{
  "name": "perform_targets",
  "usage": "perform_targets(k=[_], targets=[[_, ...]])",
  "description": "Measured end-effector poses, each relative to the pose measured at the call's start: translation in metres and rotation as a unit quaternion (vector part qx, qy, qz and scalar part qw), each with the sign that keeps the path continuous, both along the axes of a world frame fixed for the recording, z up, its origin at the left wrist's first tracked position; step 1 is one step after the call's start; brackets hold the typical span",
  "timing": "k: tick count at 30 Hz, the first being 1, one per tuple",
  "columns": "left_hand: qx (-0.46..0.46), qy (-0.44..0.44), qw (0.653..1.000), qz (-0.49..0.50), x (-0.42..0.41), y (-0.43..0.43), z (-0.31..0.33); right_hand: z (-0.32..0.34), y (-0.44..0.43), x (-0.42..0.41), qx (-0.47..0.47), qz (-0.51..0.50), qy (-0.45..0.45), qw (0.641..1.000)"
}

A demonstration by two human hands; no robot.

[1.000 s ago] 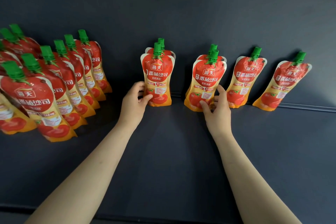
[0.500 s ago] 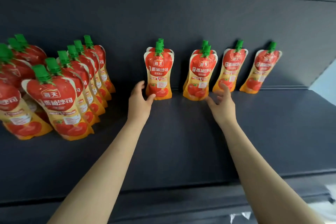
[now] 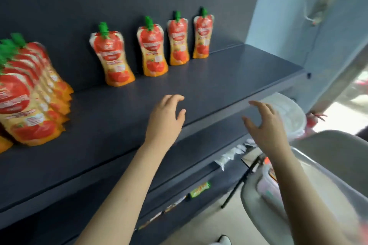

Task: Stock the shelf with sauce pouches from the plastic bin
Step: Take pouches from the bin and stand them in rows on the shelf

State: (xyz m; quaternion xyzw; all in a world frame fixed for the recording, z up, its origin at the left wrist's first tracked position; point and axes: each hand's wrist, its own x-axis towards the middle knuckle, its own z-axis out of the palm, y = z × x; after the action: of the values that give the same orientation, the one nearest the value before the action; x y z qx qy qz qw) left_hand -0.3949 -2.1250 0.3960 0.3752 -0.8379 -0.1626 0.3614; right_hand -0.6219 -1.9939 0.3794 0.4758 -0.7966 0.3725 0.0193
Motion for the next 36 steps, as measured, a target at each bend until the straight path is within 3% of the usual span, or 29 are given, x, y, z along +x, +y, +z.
perform_targets(k=[7, 13, 22, 28, 32, 36], targets=[[-0.003, -0.074, 0.973, -0.218, -0.139, 0.069, -0.048, -0.053, 0.125, -0.062, 0.074, -0.159, -0.012, 0.984], [0.067, -0.163, 0.937, -0.303, -0.255, 0.117, -0.115, -0.108, 0.203, -0.137, 0.134, -0.25, -0.069, 0.956], [0.159, -0.334, 0.872, -0.322, -0.396, 0.157, -0.243, -0.225, 0.27, -0.278, 0.259, -0.265, -0.208, 0.905], [0.26, -0.428, 0.804, -0.321, -0.458, 0.168, -0.343, -0.326, 0.273, -0.327, 0.33, -0.251, -0.334, 0.846], [0.298, -0.467, 0.777, -0.299, -0.485, 0.169, -0.41, -0.393, 0.27, -0.339, 0.358, -0.252, -0.368, 0.82], [0.331, -0.479, 0.766, -0.272, -0.496, 0.164, -0.463, -0.452, 0.26, -0.356, 0.358, -0.258, -0.368, 0.818]])
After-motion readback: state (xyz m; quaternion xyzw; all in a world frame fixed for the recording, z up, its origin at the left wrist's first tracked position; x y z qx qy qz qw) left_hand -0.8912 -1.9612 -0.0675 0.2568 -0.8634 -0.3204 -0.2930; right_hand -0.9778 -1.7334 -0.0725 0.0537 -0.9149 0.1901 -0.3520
